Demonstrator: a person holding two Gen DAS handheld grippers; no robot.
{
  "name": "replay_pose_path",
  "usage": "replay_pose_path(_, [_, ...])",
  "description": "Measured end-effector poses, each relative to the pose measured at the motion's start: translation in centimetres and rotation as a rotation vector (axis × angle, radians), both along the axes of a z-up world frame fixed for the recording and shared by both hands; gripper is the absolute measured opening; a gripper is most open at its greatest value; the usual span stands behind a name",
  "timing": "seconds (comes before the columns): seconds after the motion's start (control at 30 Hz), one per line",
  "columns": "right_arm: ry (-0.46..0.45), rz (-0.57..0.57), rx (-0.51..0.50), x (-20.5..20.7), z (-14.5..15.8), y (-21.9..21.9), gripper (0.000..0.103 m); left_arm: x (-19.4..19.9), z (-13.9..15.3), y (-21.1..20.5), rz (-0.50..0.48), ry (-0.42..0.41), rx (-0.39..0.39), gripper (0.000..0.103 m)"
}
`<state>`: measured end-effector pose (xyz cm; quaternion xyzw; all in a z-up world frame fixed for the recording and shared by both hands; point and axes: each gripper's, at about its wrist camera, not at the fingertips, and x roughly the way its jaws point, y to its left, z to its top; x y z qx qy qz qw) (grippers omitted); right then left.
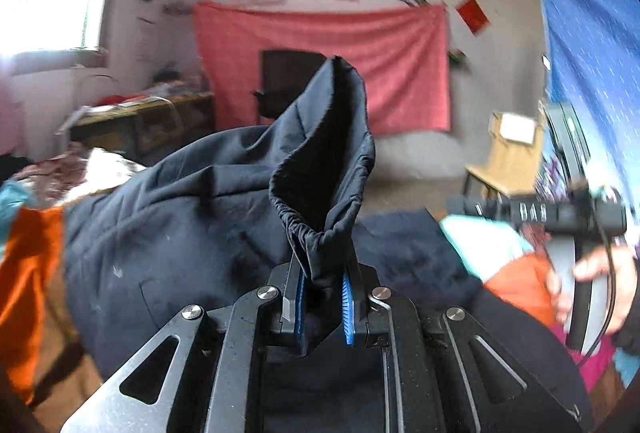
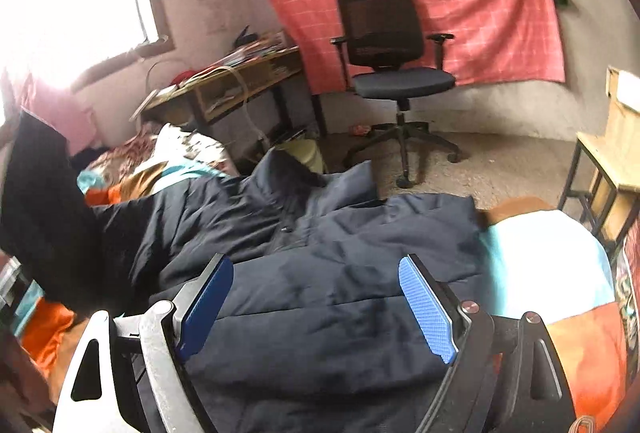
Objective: Fold large clothes
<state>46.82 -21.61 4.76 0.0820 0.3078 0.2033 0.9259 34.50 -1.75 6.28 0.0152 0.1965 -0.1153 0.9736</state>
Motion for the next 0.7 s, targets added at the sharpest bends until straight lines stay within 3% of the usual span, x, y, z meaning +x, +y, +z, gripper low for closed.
replay_pose_path(0.2, [0.078, -0.011, 0.131, 1.0, -2.0, -4.1, 0.084, 1.4, -4.2, -5.5, -0.12, 0.086, 0.075, 0.012])
replay_pose_path(0.37, [0.16, -0.013, 0.376, 1.3, -4.8, -7.1, 0.084, 4.1, -8.4, -8.7, -0.179, 0.226, 0.126, 0.012])
replay_pose_path(0.5, [0.253, -0.011, 0.508, 1.7, -7.1, -8.0, 0.084, 5.4, -10.3, -9.1, -0.19, 0.278, 0.148, 0.012])
replay_pose_path(0.7, [0.389, 0.046, 0.493, 2.4, -9.3, -5.9, 0.084, 6.4, -10.4, -7.3, -0.278, 0.32, 0.085, 0.023])
